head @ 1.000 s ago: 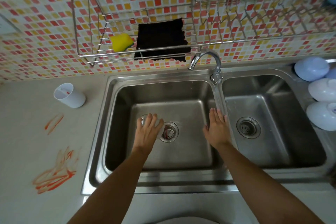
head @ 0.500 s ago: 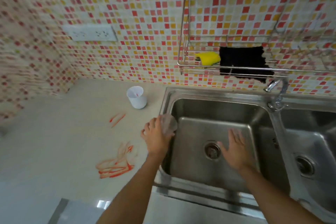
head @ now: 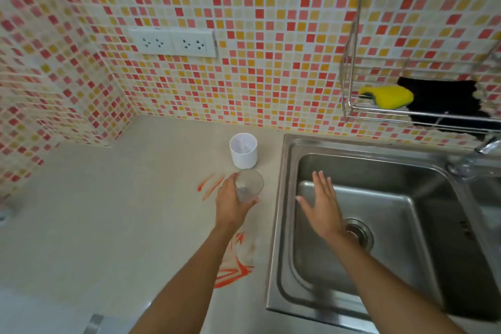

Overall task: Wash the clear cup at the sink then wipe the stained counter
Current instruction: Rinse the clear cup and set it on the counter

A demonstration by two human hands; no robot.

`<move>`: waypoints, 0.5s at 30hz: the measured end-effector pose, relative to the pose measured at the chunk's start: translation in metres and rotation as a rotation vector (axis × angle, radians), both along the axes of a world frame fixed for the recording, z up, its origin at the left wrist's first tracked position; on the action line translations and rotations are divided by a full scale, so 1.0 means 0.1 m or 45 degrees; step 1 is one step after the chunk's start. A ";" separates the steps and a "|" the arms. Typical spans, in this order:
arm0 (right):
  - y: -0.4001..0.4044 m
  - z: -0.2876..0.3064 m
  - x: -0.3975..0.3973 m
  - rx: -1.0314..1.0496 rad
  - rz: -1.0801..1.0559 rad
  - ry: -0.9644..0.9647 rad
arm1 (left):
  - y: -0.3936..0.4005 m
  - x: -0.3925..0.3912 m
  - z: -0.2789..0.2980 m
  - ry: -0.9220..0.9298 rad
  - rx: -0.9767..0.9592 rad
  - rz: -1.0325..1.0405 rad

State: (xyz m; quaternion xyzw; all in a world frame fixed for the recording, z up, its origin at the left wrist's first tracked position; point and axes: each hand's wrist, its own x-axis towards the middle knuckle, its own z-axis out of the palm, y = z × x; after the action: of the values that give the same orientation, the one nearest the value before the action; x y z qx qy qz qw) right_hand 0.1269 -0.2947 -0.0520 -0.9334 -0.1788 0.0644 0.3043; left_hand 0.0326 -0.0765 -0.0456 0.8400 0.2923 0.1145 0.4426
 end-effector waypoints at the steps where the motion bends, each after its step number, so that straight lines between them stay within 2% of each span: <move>1: 0.06 0.00 -0.01 -0.003 -0.002 0.005 | 0.03 0.01 0.01 -0.012 -0.027 -0.014; 10: 0.39 -0.05 0.09 -0.040 0.014 0.082 | 0.26 -0.01 -0.02 0.008 -0.200 -0.146; 13: 0.58 -0.04 0.19 0.003 0.007 0.113 | 0.36 -0.05 0.04 0.026 -0.138 -0.185; 15: 0.73 0.00 0.29 0.062 0.008 0.141 | 0.46 0.00 0.13 -0.038 -0.045 -0.078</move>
State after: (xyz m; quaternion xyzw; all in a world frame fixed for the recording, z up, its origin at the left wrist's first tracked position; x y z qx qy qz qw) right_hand 0.1555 -0.2212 -0.0523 -0.9201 -0.1660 0.1126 0.3363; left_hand 0.0330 -0.0304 -0.0324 0.8388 0.2617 0.1081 0.4650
